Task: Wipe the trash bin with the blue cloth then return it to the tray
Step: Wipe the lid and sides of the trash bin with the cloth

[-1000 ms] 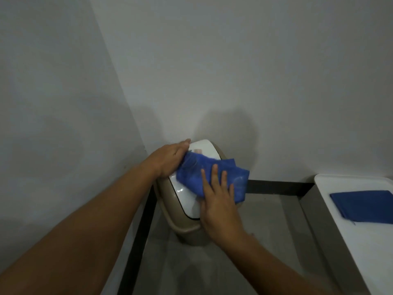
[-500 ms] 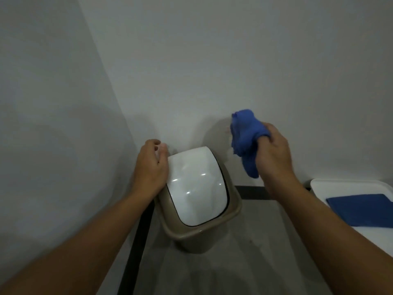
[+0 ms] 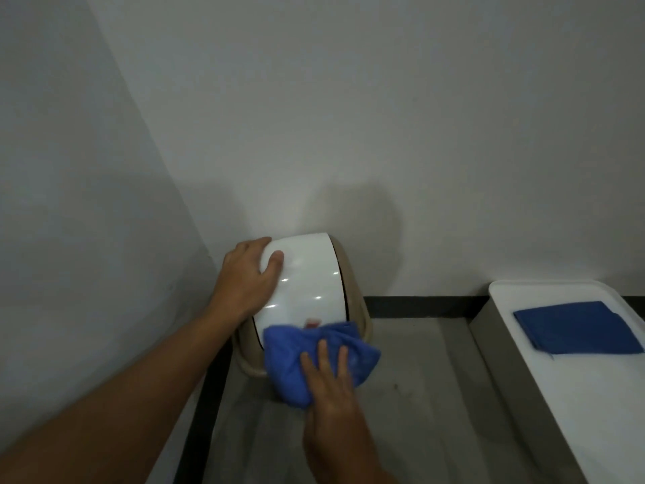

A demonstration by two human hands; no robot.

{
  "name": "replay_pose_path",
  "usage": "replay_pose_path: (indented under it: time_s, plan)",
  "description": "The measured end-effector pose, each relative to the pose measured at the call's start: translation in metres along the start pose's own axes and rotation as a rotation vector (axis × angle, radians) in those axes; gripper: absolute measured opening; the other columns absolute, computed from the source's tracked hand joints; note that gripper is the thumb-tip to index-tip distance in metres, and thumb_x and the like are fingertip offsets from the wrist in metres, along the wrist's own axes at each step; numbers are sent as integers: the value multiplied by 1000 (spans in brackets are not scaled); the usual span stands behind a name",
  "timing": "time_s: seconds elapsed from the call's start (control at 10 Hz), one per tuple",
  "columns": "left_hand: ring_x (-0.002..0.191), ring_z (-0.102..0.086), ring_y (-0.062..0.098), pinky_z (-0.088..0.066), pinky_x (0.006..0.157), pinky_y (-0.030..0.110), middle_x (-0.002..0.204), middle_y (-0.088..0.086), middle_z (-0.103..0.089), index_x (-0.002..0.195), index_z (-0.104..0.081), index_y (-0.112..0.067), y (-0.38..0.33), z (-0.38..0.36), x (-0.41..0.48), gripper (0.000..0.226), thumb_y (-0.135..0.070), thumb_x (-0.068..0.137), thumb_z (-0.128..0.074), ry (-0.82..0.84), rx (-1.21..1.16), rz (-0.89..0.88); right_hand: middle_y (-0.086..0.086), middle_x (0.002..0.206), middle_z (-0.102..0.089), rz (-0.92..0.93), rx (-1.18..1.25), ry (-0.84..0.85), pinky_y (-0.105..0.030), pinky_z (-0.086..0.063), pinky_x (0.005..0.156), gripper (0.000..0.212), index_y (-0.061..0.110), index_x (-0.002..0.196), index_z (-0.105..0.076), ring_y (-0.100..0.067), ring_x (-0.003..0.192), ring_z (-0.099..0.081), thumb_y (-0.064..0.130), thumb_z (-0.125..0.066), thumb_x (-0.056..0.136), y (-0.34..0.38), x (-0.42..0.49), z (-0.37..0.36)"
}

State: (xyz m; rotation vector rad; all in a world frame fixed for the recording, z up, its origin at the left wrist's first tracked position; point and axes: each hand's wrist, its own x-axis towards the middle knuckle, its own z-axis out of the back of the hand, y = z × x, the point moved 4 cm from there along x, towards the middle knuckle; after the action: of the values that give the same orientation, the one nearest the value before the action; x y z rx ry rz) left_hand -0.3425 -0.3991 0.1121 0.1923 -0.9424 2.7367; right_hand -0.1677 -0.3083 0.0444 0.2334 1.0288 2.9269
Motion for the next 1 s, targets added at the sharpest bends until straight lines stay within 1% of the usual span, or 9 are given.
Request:
replay_pose_path:
  time_s: [0.1, 0.2, 0.3, 0.4, 0.5, 0.6, 0.8, 0.9, 1.0]
  plan:
    - [124, -42, 28, -28, 104, 33, 135, 12, -49, 131, -46, -16, -1, -4, 7, 46, -38, 91, -42, 73, -37, -81, -8, 146, -35, -130, 282, -19, -31, -31, 108, 51, 36, 136, -26, -22, 132, -35, 14, -37, 91, 14, -12, 27]
    - [126, -42, 24, -26, 105, 28, 137, 10, -48, 132, -46, -16, -5, -4, 11, 42, -32, 93, -43, 88, -81, -135, 5, 89, -64, -327, 652, -258, -22, -47, 67, 27, 31, 99, -56, -7, 77, -59, 12, -40, 90, 0, 2, 74]
    - [129, -39, 22, -23, 105, 24, 140, 12, -44, 134, -42, -14, -7, 2, 7, 45, -34, 93, -41, -41, -133, -128, 7, 89, -67, -385, 939, -522, -24, -49, 68, 27, 31, 90, -61, -7, 79, -64, 15, -40, 92, -20, 37, 132]
    - [132, -34, 21, -21, 104, 25, 144, 11, -37, 137, -34, -20, -9, 4, -1, 58, -50, 88, -32, -114, -138, -62, 2, 114, -63, -249, 758, -530, -30, -49, 86, 30, 32, 116, -54, -8, 100, -60, 23, -35, 95, -27, 73, 161]
    - [135, -30, 26, -23, 106, 34, 149, 10, -31, 139, -31, -29, -11, -10, -5, 58, -56, 88, -28, -8, -49, -49, -8, 149, -32, -182, 508, -280, -34, -26, 111, 43, 27, 139, -31, -22, 133, -35, 20, -33, 97, -32, 103, 138]
    - [132, -34, 28, -30, 105, 41, 147, 10, -32, 138, -33, -28, -9, -17, -4, 55, -53, 90, -30, -9, 29, -26, -1, 157, -2, -105, 401, -67, -35, -12, 114, 50, 35, 142, -15, -23, 141, -13, 22, -32, 97, -30, 109, 97]
    - [128, -39, 26, -34, 101, 40, 143, 7, -38, 136, -37, -27, -6, -18, 5, 52, -50, 89, -34, -5, 44, -68, 22, 147, 20, 36, 305, -65, -28, 4, 109, 59, 48, 132, 6, -11, 139, 18, 25, -35, 97, -27, 60, 75]
    - [126, -42, 23, -31, 99, 31, 139, 6, -44, 132, -44, -25, -13, -18, 10, 50, -45, 87, -39, 29, -1, -157, 28, 147, -5, 22, 473, -63, -23, -6, 113, 53, 53, 129, -19, -3, 140, -1, 16, -38, 95, -29, 22, 78]
    - [123, -44, 18, -29, 98, 24, 135, 3, -48, 129, -49, -25, -19, -18, 14, 50, -45, 84, -39, 88, -33, -233, 3, 125, -57, -219, 834, -315, -32, -45, 98, 38, 33, 120, -52, -14, 117, -53, 9, -38, 94, -55, 23, 112]
